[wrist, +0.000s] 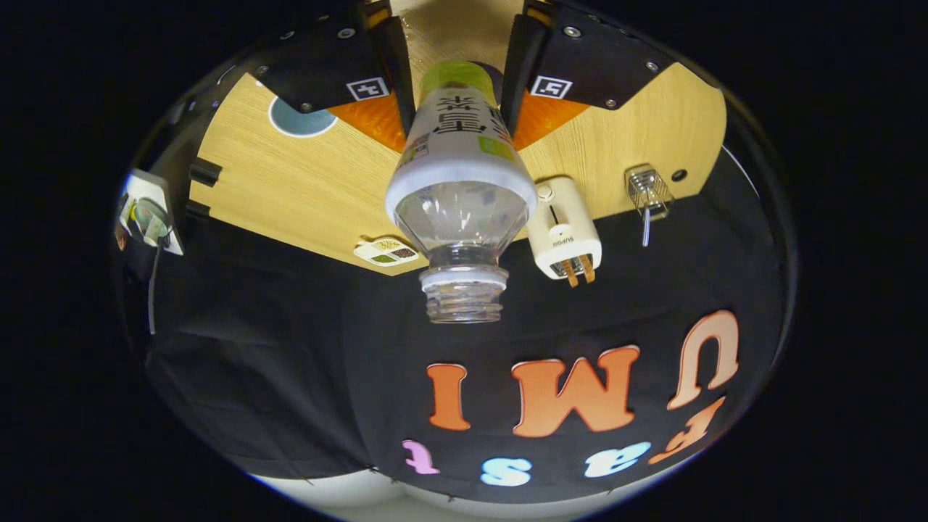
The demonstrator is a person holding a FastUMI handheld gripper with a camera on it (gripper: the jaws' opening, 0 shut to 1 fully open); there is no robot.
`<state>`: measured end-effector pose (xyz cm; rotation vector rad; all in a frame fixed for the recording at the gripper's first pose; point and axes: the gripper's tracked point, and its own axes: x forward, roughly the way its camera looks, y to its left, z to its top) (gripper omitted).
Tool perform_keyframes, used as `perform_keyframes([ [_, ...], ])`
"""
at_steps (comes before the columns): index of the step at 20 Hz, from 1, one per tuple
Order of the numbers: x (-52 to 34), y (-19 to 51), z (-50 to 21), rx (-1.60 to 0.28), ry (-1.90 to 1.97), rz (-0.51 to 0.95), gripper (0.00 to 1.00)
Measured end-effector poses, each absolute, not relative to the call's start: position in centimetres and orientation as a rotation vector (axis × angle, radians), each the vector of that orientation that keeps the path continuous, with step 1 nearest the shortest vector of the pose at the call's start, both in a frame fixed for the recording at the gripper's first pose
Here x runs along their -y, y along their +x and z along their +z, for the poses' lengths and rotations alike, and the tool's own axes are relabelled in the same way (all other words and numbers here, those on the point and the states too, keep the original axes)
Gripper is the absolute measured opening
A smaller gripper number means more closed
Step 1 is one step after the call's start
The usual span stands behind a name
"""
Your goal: Take the bottle from table, then pour the juice into the cup, finally place the bottle on the coaster
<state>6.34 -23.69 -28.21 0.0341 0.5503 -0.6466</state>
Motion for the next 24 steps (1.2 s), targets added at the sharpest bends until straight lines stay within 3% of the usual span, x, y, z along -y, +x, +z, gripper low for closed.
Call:
perform_keyframes([
  [21, 25.5, 7.8, -33.6, -0.564, 0.030, -0.693, 0.65],
  [24, 25.2, 7.6, -33.6, -0.556, 0.027, -0.681, 0.88],
])
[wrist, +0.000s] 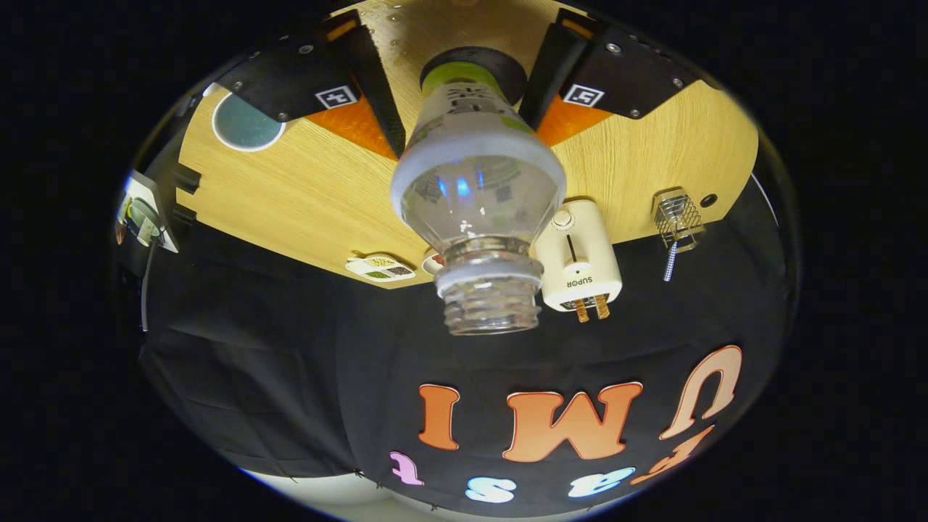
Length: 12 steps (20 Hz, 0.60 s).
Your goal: Take the bottle from table, then pour the juice into the cup, finally place the bottle on the coaster
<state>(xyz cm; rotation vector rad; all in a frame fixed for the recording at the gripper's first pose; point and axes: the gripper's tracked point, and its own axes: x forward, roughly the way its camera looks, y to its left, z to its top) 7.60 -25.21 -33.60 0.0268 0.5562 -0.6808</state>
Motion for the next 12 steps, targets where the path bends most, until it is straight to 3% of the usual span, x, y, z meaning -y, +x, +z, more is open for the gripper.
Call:
perform_keyframes([
  [12, 19.5, 5.0, -24.6, -0.380, 0.101, -0.566, 0.97],
])
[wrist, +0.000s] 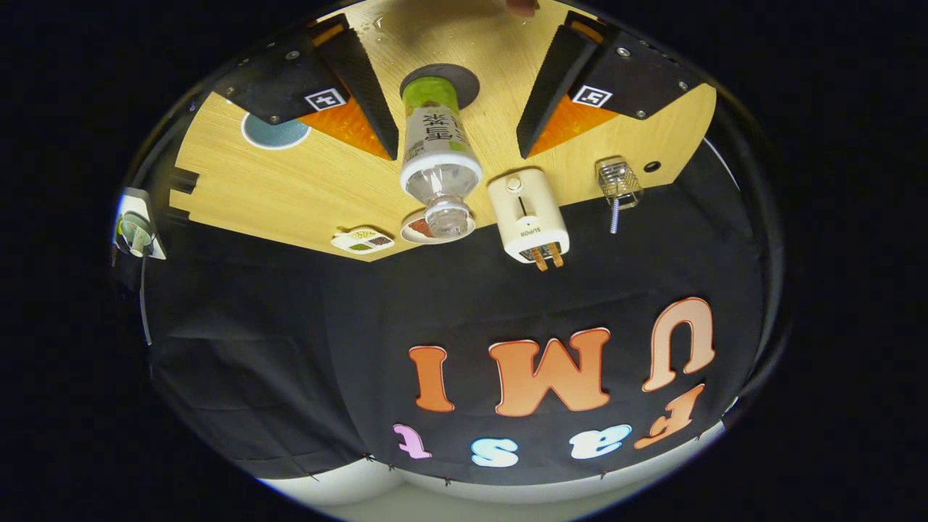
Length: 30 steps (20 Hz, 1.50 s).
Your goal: Take the bottle from table, then pour the juice into the cup, finally place the bottle on the coaster
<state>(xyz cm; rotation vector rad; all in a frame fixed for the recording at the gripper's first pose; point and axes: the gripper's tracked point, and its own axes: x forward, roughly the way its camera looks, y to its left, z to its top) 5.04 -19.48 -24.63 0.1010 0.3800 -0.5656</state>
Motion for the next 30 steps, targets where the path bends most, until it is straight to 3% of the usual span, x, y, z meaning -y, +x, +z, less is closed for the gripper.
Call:
perform_keyframes([
  [9, 4.2, 1.9, -9.4, -0.236, 0.116, -0.256, 0.97],
  [16, -5.7, -0.9, -3.9, -0.168, 0.110, -0.044, 0.97],
  [30, -5.0, -3.1, -3.3, -0.151, 0.105, -0.053, 0.97],
])
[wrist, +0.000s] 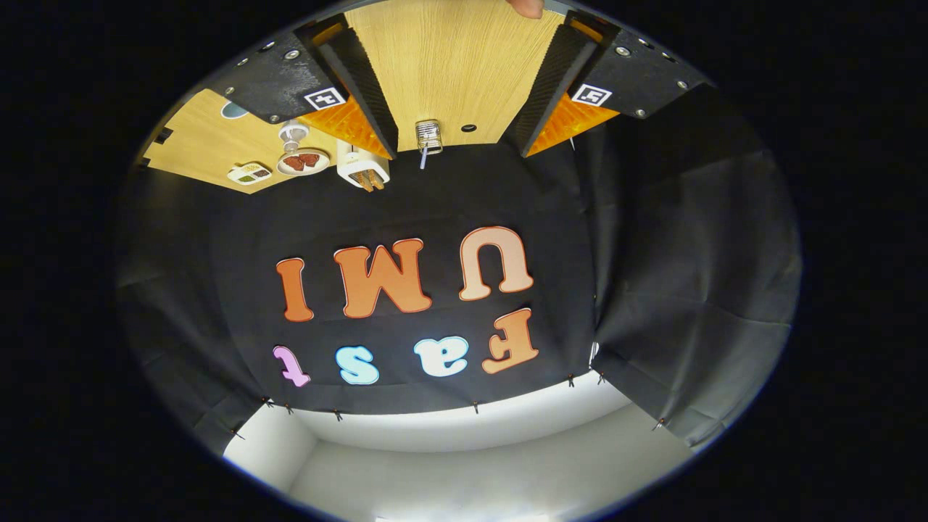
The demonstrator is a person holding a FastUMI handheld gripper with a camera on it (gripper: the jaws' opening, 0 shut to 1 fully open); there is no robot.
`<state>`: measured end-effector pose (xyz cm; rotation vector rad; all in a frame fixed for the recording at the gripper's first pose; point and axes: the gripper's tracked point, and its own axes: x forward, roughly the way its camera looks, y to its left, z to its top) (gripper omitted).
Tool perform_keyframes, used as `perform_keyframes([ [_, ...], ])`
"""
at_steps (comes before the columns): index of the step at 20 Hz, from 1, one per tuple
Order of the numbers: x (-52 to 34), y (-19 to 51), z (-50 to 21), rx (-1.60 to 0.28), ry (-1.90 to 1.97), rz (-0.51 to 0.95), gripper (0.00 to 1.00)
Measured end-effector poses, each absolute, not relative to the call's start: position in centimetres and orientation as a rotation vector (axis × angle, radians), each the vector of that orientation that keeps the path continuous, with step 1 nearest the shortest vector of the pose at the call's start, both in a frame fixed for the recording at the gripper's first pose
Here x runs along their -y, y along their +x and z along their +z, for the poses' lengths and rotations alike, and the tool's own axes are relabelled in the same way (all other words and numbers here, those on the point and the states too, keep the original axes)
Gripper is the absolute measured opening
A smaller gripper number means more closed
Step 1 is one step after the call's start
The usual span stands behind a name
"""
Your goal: Take the bottle from table, then pour the juice into the cup, finally place the bottle on the coaster
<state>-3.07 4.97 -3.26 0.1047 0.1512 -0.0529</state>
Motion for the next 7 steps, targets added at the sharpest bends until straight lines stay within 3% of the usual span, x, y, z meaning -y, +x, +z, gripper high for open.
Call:
perform_keyframes([
  [7, -5.76, -2.88, -3.94, -0.165, 0.090, -0.037, 0.97],
])
